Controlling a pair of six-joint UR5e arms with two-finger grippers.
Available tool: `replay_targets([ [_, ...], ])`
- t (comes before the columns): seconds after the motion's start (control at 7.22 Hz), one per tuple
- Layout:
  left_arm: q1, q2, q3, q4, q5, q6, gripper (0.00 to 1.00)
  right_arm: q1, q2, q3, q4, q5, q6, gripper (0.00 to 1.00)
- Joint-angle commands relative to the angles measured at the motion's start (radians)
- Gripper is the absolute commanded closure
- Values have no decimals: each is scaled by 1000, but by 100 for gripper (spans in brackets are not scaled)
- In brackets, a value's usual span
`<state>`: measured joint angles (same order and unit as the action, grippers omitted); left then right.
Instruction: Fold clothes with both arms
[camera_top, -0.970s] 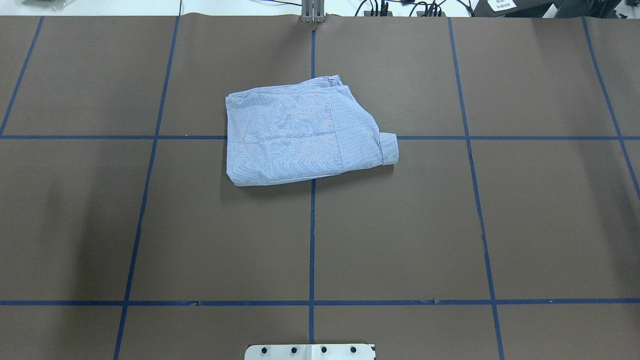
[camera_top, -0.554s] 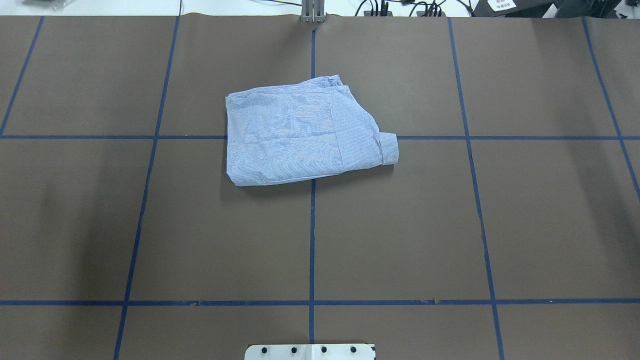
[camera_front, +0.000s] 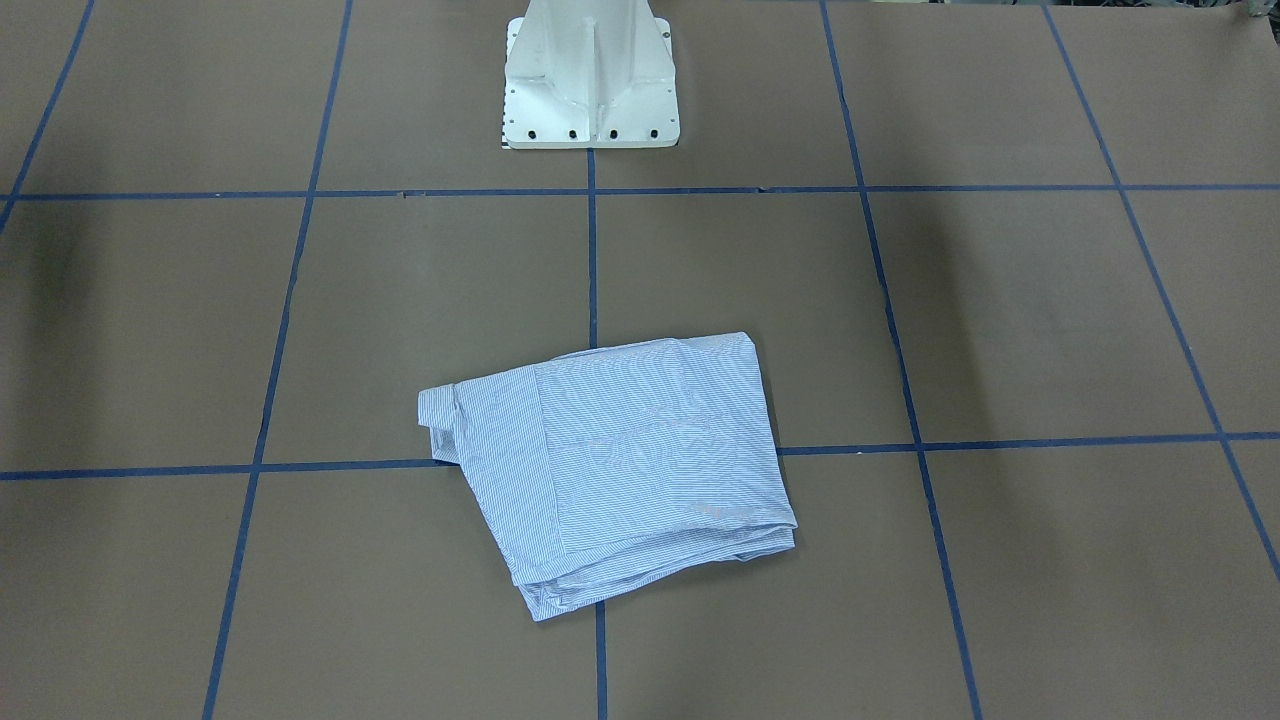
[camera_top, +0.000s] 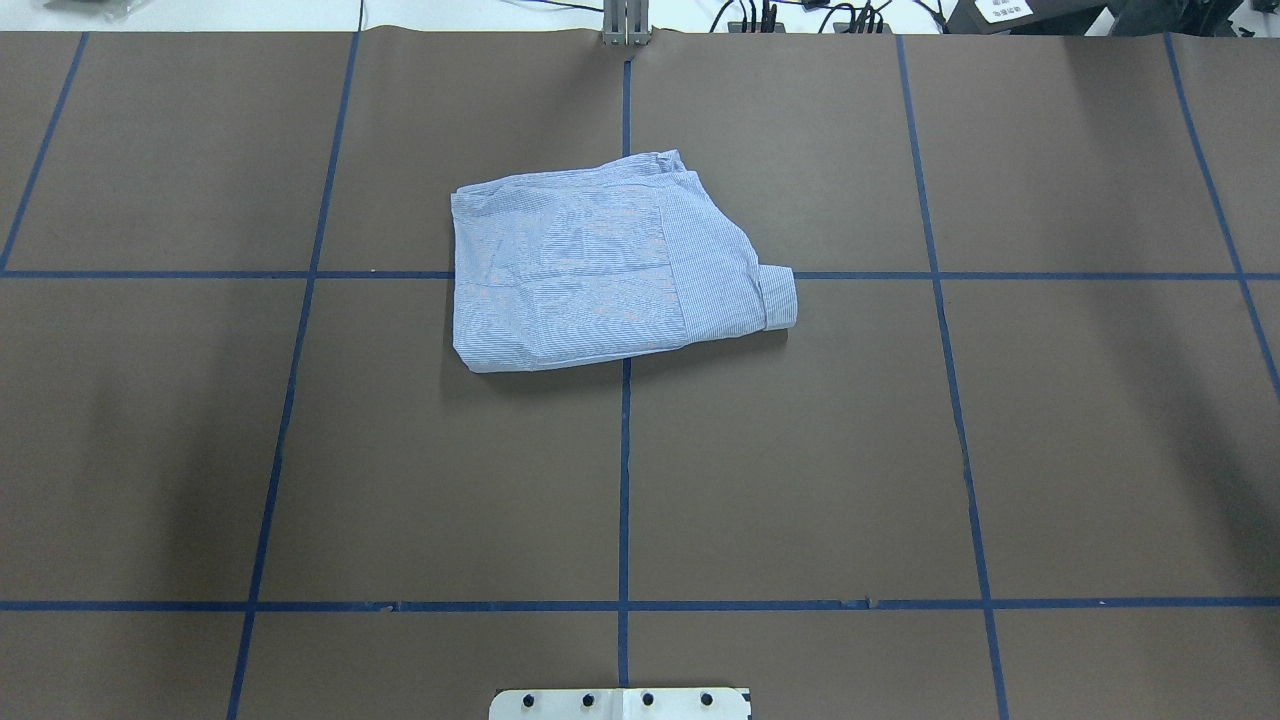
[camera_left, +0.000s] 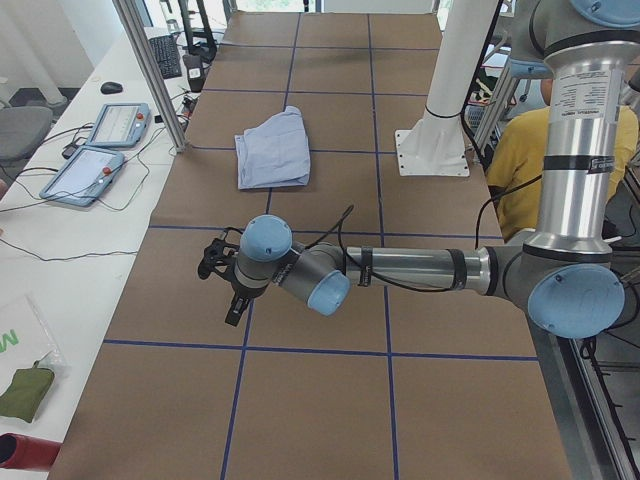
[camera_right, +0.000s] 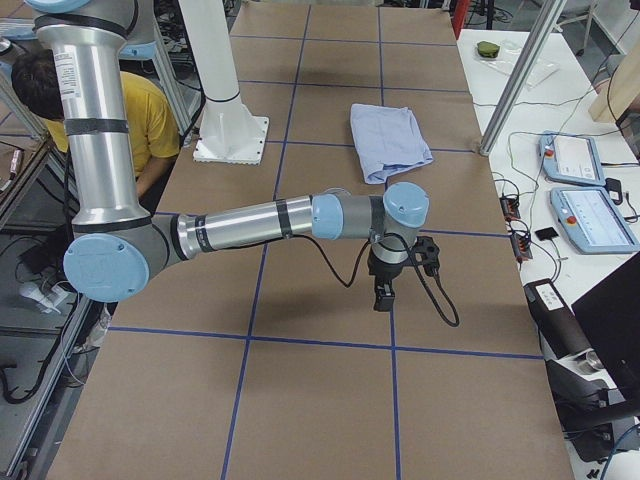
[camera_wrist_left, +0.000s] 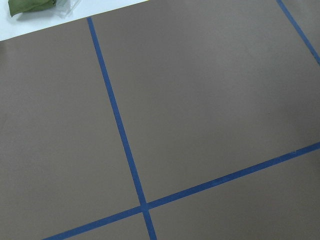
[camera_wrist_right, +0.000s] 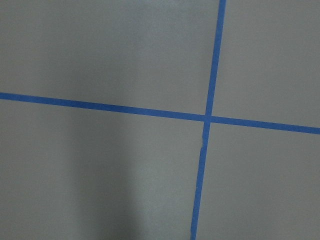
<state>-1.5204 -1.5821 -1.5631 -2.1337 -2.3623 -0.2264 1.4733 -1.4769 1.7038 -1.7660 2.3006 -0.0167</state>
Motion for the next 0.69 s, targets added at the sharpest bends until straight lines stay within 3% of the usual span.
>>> replay_targets([
  [0.0, 2, -13, -18, 6, -29, -44, 0, -5, -2, 17, 7, 16, -3, 0],
  [0.55, 3, -16, -86, 9, -23, -44, 0, -5, -5, 7, 43, 40, 10, 0],
])
